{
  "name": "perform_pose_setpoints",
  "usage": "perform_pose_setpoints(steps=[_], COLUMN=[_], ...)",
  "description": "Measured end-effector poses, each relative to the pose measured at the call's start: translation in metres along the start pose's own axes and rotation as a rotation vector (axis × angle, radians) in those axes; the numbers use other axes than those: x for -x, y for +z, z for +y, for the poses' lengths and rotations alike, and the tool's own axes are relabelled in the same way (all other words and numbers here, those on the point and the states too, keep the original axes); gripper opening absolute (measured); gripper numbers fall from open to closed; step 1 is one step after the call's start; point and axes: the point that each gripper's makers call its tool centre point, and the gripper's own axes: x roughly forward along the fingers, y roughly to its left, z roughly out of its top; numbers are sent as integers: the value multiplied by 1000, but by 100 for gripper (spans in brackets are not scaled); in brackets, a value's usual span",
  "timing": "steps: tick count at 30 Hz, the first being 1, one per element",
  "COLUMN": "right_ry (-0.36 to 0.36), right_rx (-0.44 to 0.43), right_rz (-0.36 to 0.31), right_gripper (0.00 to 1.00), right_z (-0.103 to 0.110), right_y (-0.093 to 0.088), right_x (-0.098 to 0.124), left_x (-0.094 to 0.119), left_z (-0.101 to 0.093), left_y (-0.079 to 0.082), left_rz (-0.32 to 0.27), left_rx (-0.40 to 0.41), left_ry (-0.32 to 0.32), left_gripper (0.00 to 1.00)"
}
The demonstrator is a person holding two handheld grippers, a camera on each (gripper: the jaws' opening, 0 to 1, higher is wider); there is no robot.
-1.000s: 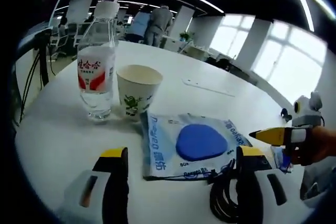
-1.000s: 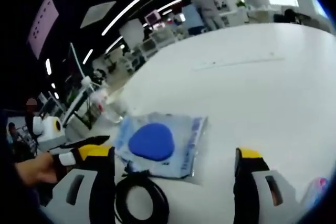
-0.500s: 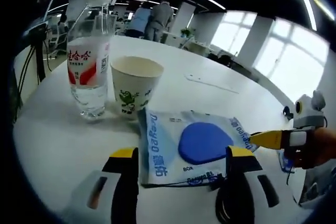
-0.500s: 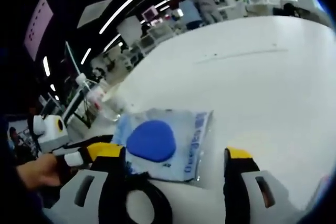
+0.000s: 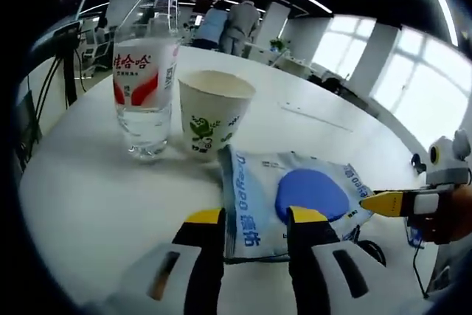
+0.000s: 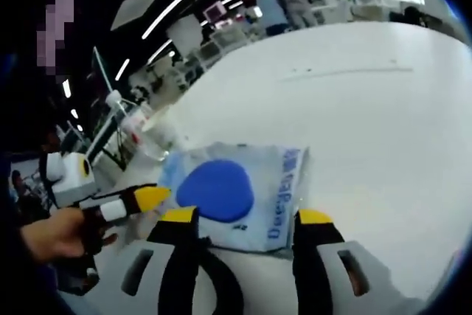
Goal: Arrange the tabletop items into an orderly group along one side of the table until the central work area is clear of visible clutter.
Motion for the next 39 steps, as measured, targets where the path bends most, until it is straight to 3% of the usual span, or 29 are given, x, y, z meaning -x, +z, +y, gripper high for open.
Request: perform_pose_setpoints(steps=[12, 19, 25, 39], right_ry=[-37, -39, -73, -70], right_rx=[-7, -19, -33, -64], right_rz=[0, 10, 18, -12], right_gripper=[28, 20, 3, 0], right_z=[-9, -11, -19, -19], right_y=[-2, -6, -10, -1], right_x=[4, 8, 16, 28], left_x=[-1, -2, -1, 5], left_z=[12, 12, 11, -6], left_y=[-2, -2, -3, 6], left_rz=[3, 8, 11, 4], left_rx=[14, 14, 25, 13], left_ry=[68, 71, 74, 62], left_gripper=[9, 6, 5, 1])
